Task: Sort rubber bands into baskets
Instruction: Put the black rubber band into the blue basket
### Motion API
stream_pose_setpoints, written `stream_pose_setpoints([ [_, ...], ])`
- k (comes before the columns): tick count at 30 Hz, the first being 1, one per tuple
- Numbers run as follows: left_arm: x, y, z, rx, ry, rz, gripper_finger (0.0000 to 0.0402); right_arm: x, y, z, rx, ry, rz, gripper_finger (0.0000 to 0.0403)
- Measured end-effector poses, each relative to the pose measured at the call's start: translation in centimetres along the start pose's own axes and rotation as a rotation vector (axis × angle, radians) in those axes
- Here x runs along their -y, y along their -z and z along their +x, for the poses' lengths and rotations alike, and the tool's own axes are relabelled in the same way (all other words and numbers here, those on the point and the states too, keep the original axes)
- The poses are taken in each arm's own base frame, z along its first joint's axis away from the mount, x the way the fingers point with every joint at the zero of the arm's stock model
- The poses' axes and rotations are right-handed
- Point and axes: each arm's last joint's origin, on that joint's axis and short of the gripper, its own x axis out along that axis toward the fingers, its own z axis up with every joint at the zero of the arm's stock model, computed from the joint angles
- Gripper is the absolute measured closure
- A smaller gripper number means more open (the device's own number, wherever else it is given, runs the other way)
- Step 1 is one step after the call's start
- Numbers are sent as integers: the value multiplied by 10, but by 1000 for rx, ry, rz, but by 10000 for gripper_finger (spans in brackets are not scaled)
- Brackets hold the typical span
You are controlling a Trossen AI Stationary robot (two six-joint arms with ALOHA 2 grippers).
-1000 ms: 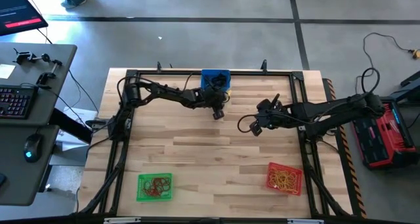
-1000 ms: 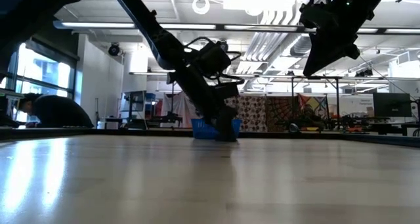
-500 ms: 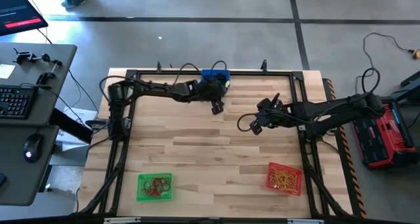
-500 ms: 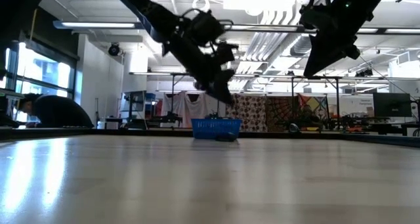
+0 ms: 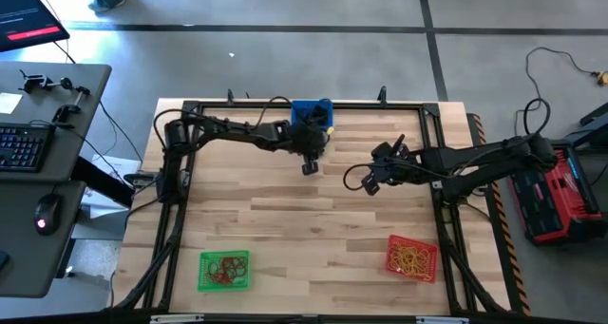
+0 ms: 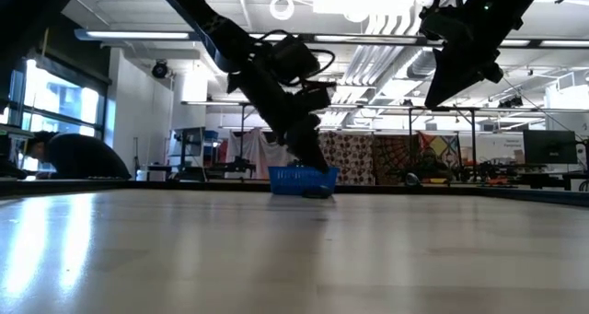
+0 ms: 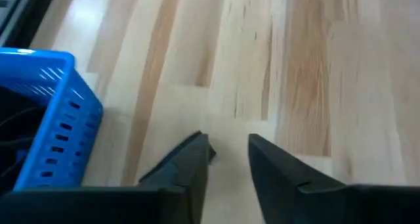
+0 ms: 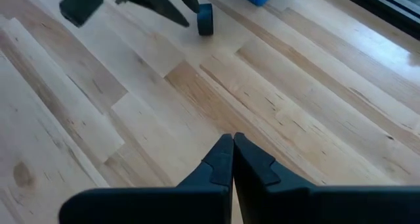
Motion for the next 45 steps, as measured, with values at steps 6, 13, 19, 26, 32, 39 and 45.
stream_pose_setpoints([
  [6,10,4,11,-43,-106,134,247,0,0,0,-2,-7,3,403],
  [13,12,13,28,-63,-145,149,233,0,0,0,-5,-6,0,403],
  [19,12,18,31,-95,-170,145,276,0,0,0,-5,-6,0,403],
  [26,11,16,30,-89,-174,143,390,0,0,0,-6,-5,-1,403],
  [32,11,2,10,-108,-115,77,398,0,0,0,-8,-3,-3,403],
  [39,-10,-27,-32,-48,-55,-113,401,0,0,0,-8,-3,-20,403],
  [45,-68,-34,-53,-70,-70,-243,401,0,0,0,-3,-8,-37,403],
])
